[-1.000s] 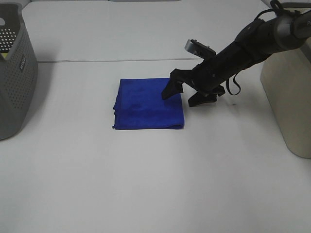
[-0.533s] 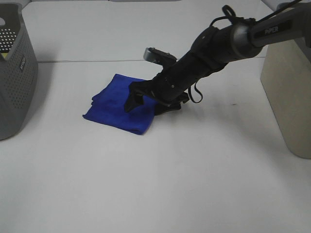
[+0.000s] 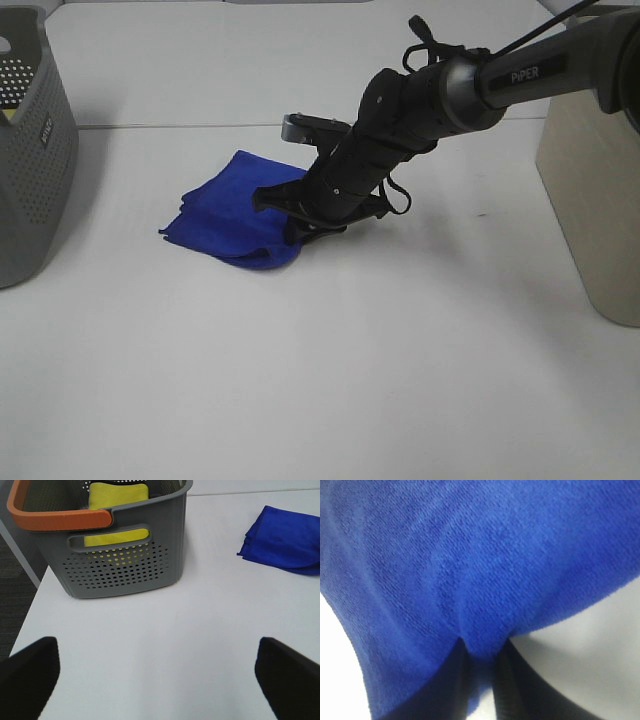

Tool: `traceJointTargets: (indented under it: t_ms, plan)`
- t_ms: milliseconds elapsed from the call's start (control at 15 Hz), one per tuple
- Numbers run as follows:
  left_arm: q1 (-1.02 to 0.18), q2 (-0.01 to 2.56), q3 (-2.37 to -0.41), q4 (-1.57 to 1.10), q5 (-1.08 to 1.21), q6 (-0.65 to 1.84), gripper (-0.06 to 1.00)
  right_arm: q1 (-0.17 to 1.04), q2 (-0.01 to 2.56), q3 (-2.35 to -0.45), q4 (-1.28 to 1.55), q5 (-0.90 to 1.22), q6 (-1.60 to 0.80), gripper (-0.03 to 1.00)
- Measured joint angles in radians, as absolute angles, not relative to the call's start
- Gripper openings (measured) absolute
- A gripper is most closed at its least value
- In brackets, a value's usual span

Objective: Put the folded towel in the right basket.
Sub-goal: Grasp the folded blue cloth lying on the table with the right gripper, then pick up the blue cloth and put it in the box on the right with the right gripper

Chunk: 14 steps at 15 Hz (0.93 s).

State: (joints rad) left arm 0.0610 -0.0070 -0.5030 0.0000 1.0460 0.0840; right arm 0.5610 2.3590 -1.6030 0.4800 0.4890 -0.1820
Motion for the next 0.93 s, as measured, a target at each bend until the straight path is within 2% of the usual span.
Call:
traceJointTargets:
  t_ms: [67, 133, 533, 933]
  plan:
    - [0.061, -0.007, -0.503, 0.000, 1.046, 0.084, 0.99, 0.561, 2.360, -1.603, 0.481, 0.489, -0.173, 0.07]
    - [0.061, -0.007, -0.503, 0.000, 1.046, 0.084, 0.99, 0.561, 2.360, -1.603, 0.483, 0.490, -0.172, 0.06]
    - [0.061, -0.007, -0.503, 0.000, 1.046, 0.084, 0.99, 0.561, 2.276, -1.584, 0.370, 0.620, -0.192, 0.05]
    - [0.061, -0.007, -0.503, 0.000, 1.046, 0.084, 0.99, 0.554, 1.937, -1.579, 0.225, 0.690, -0.200, 0.05]
